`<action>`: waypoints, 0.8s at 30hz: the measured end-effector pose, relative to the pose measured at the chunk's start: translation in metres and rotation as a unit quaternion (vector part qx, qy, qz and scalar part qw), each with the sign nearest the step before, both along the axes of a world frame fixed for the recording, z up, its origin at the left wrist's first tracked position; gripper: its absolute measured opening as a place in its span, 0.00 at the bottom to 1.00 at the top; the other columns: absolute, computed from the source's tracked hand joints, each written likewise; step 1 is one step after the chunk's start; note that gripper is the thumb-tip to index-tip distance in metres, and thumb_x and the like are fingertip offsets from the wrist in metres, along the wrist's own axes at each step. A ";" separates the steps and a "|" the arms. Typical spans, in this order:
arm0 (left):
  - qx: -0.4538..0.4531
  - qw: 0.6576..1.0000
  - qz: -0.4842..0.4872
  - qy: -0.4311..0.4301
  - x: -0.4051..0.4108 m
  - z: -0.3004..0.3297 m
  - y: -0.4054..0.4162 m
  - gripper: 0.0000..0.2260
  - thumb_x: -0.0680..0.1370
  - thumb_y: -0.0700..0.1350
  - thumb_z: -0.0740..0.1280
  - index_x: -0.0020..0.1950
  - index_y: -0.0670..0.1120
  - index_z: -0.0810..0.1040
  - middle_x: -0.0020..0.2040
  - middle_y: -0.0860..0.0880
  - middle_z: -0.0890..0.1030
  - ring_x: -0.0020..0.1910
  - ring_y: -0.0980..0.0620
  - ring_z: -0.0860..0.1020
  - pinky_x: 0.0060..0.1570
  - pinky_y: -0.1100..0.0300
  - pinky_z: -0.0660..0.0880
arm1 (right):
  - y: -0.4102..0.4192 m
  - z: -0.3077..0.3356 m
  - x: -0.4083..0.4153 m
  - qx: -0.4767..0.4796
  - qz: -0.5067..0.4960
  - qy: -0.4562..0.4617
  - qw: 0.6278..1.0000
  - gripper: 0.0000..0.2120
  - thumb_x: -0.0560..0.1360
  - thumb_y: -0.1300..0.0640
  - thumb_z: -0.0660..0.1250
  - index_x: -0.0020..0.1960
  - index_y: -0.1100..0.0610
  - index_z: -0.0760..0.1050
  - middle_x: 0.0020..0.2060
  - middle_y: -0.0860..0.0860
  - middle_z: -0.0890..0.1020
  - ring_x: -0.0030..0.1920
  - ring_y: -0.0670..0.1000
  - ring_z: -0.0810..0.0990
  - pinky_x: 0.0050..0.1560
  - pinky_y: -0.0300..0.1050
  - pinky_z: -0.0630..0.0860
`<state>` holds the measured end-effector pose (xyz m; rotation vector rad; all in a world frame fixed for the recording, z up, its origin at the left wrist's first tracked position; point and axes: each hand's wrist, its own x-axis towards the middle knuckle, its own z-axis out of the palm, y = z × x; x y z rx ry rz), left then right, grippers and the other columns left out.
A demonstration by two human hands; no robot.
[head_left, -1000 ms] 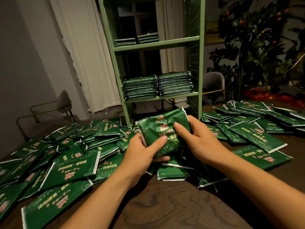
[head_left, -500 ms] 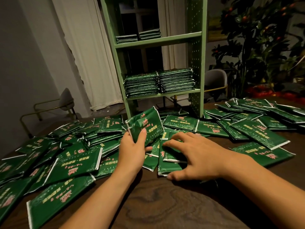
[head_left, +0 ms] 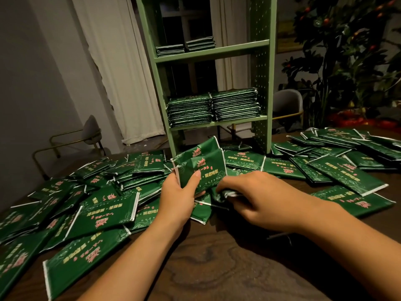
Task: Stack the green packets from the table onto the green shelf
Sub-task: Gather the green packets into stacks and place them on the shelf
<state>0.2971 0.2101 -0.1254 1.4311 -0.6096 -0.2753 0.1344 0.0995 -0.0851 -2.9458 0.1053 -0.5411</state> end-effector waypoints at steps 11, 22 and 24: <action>-0.062 0.984 -0.085 0.142 -0.010 0.016 0.007 0.10 0.82 0.43 0.63 0.57 0.44 0.84 0.54 0.46 0.86 0.56 0.46 0.84 0.56 0.47 0.80 | -0.022 0.004 0.001 0.597 -0.022 -0.226 0.770 0.08 0.80 0.66 0.63 0.57 0.63 0.79 0.50 0.62 0.85 0.45 0.54 0.85 0.40 0.41 0.81; -0.040 0.969 -0.198 0.141 -0.019 0.012 0.007 0.21 0.69 0.42 0.74 0.62 0.42 0.79 0.56 0.40 0.85 0.54 0.41 0.85 0.48 0.44 0.83 | -0.013 -0.004 0.008 0.575 -0.029 -0.218 0.788 0.09 0.80 0.55 0.66 0.58 0.56 0.78 0.50 0.53 0.86 0.49 0.51 0.86 0.44 0.42 0.82; -0.041 0.977 -0.176 0.117 -0.014 0.010 0.006 0.22 0.68 0.41 0.75 0.61 0.40 0.80 0.55 0.39 0.85 0.54 0.40 0.85 0.55 0.43 0.81 | -0.017 -0.007 0.007 0.507 -0.076 -0.213 0.832 0.20 0.73 0.42 0.72 0.59 0.52 0.75 0.50 0.48 0.85 0.50 0.48 0.85 0.48 0.44 0.82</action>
